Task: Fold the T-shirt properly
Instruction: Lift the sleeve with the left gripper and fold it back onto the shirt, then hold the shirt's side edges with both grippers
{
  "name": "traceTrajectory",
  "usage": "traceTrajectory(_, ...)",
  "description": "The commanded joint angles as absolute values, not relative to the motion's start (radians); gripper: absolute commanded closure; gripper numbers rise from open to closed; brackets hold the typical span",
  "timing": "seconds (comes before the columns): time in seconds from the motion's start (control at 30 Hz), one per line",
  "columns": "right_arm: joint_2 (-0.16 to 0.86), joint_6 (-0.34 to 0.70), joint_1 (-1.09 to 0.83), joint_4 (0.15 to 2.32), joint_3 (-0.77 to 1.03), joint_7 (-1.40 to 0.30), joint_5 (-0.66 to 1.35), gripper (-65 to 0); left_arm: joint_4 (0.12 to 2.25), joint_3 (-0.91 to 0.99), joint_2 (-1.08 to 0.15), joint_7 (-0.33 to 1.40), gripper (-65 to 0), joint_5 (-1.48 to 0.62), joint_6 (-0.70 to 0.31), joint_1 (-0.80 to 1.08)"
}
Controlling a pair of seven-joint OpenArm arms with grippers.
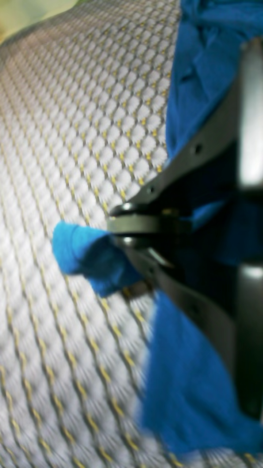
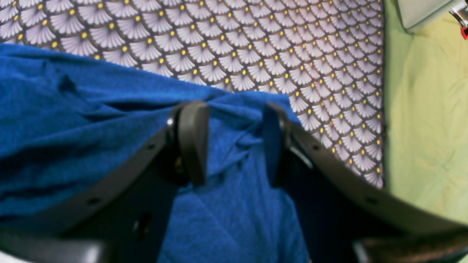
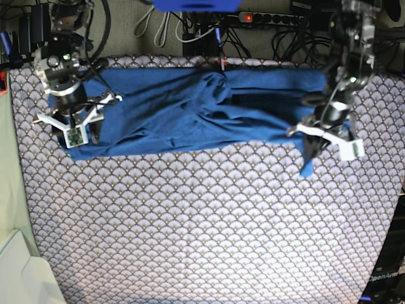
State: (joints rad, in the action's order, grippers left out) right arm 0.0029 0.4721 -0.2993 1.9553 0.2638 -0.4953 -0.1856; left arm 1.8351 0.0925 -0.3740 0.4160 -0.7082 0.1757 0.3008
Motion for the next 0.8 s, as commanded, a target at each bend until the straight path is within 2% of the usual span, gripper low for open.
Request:
traceTrajectory(0.0, 0.007, 0.467, -0.297, 1.975, 0.263, -0.466, -0.176, -25.5, 1.868, 0.119, -0.383, 0.395, -0.5, -0.719, 0.173, 0.32)
traceTrajectory(0.27, 0.007, 0.467, -0.303, 1.975, 0.263, -0.467, -0.176, -25.5, 1.874, 0.24, -0.38, 0.389, -0.5, -0.719, 0.173, 0.455)
traceTrajectory(0.77, 0.007, 0.467, -0.303, 1.974, 0.263, -0.467, -0.176, -25.5, 1.88, 0.249, -0.381, 0.389, -0.5, -0.717, 0.173, 0.568)
